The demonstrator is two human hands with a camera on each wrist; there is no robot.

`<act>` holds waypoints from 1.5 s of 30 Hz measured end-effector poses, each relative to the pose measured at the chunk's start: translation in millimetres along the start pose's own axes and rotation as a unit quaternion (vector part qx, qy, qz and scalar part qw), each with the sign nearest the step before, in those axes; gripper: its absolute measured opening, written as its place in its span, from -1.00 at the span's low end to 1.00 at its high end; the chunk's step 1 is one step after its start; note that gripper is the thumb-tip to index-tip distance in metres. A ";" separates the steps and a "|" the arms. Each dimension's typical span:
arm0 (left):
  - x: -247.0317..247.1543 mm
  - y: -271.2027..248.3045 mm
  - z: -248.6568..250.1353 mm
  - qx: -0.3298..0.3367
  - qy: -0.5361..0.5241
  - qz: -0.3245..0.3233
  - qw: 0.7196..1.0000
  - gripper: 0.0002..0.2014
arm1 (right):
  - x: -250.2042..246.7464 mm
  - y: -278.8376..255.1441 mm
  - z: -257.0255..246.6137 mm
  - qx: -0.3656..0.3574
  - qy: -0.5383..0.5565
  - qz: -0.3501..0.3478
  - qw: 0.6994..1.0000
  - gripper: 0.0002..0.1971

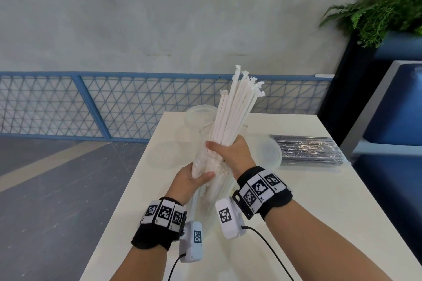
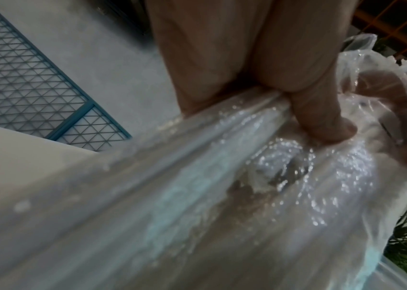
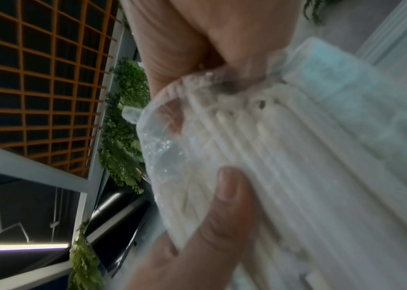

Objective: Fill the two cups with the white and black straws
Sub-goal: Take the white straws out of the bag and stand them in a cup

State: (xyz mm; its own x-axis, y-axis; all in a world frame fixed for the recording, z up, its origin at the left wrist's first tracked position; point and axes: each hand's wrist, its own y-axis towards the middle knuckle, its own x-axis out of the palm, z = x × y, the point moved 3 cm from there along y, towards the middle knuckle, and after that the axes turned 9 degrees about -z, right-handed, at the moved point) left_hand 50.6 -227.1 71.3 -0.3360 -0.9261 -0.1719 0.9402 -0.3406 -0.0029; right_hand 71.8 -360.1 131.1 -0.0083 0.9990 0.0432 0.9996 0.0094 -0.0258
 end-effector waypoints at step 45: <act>-21.0 0.7 -6.4 0.002 -0.044 0.140 0.989 -0.79 | -25.4 12.8 -31.1 0.001 0.376 0.063 0.924 -0.57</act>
State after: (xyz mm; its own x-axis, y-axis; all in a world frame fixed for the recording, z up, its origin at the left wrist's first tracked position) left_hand 58.7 -206.8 68.7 -0.0667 -0.9946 -0.0792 0.9969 -0.0698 0.0371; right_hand 85.7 -386.7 160.7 0.1292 0.6796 0.7221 0.9914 -0.1032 -0.0802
